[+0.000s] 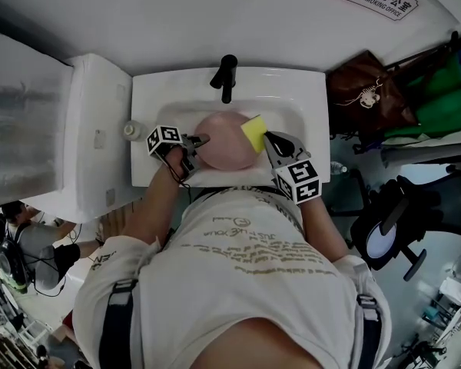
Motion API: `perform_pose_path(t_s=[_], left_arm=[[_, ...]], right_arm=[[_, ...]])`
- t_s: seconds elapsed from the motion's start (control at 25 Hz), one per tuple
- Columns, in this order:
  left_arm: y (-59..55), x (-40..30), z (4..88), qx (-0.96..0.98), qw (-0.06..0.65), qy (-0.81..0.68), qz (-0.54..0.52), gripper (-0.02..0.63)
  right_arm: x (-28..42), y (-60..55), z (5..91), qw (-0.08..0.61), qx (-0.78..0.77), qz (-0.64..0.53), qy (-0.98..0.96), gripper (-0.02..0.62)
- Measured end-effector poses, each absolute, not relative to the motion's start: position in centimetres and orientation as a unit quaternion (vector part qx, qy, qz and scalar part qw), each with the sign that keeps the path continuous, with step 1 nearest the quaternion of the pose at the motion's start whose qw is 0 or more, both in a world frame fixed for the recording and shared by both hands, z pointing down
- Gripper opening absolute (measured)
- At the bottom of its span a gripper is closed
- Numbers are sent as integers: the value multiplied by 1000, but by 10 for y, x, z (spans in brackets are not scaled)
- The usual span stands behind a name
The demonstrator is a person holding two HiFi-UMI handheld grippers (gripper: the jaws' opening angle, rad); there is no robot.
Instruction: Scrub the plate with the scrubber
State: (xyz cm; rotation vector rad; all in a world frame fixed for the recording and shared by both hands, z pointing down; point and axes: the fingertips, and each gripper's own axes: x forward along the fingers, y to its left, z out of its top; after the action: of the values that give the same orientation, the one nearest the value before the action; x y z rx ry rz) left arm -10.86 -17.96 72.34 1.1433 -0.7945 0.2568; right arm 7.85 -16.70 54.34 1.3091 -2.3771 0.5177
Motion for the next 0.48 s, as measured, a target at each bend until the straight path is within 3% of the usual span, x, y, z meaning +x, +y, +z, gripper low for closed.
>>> perform_pose_path(t_s=[0.16, 0.28, 0.32, 0.4, 0.48], left_arm=[[-186, -125, 716, 555, 711, -402, 156, 276], [-199, -140, 697, 605, 624, -448, 209, 270], [-205, -146, 687, 619, 587, -471, 225, 222], [-219, -160, 664, 639, 512, -521, 242, 59], [-231, -166, 640, 660, 453, -551, 234, 26]], right_arm=[[79, -171, 541, 182, 470, 179, -845, 34], [82, -176, 537, 171, 483, 175, -841, 34], [84, -178, 535, 166, 489, 175, -838, 34], [87, -184, 529, 152, 504, 178, -831, 34], [90, -190, 521, 137, 520, 178, -824, 34]])
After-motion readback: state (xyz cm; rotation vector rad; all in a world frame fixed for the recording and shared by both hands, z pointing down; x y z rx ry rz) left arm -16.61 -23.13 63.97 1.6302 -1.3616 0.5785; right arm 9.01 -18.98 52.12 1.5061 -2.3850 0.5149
